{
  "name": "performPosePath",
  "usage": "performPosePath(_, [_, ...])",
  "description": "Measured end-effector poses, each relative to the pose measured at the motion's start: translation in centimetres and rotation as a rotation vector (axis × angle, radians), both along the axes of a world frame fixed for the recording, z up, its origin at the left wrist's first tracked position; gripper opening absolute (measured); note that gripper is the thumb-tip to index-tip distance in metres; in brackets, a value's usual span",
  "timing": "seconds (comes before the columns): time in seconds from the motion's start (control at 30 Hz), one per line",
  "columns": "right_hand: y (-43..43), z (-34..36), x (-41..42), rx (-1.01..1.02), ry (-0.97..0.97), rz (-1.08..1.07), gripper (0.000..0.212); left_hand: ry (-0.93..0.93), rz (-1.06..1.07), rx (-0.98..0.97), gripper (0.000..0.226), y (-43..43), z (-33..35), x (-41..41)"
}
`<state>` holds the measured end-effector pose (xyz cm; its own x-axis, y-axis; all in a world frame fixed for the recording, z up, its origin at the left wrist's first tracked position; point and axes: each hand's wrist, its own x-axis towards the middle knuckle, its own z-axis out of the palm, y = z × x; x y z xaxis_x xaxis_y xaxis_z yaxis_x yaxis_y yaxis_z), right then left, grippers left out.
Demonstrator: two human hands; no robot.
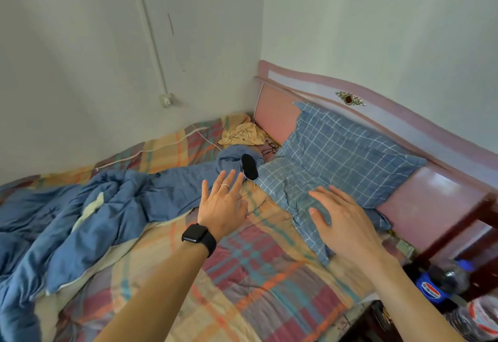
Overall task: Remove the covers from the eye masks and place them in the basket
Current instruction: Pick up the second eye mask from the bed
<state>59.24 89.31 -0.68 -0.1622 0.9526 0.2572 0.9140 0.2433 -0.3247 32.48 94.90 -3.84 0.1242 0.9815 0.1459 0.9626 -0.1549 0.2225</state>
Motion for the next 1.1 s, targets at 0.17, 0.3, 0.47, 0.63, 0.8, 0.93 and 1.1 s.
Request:
performPosePath(0.17, [10.2, -3.8, 2.0, -0.110, -0.034, 0.055, 0.046, 0.027, 0.040, -0.062, 0.068, 7.9, -3.2, 1.8])
performPosePath(0.3, [20.3, -8.3, 3.5, -0.204, -0.067, 0.135, 0.046, 0.059, 0.097, -0.142, 0.065, 15.2, -6.9, 3.4])
performPosePath(0.47, [33.6, -17.6, 5.6, -0.410, -0.169, 0.217, 0.051, 0.090, 0.201, -0.351, 0.062, 24.6, -14.4, 5.2])
performPosePath(0.63, [45.1, -29.5, 6.5, -0.592, -0.314, 0.280, 0.054, 0.101, 0.274, -0.502, 0.062, 32.5, -24.5, 6.8])
performPosePath(0.8, [53.4, -41.7, 5.9, -0.761, -0.394, 0.284, 0.070, 0.017, 0.341, -0.636, 0.059, 39.1, -34.2, 7.9])
performPosePath(0.93, [55.8, -49.7, 6.5, -0.937, -0.421, 0.258, 0.084, -0.238, 0.452, -0.708, 0.060, 44.6, -40.1, 8.0])
performPosePath(1.1, [56.3, -54.5, 6.3, -0.923, -0.441, 0.230, 0.098, -0.633, 0.621, -0.673, 0.058, 51.4, -44.0, 7.9])
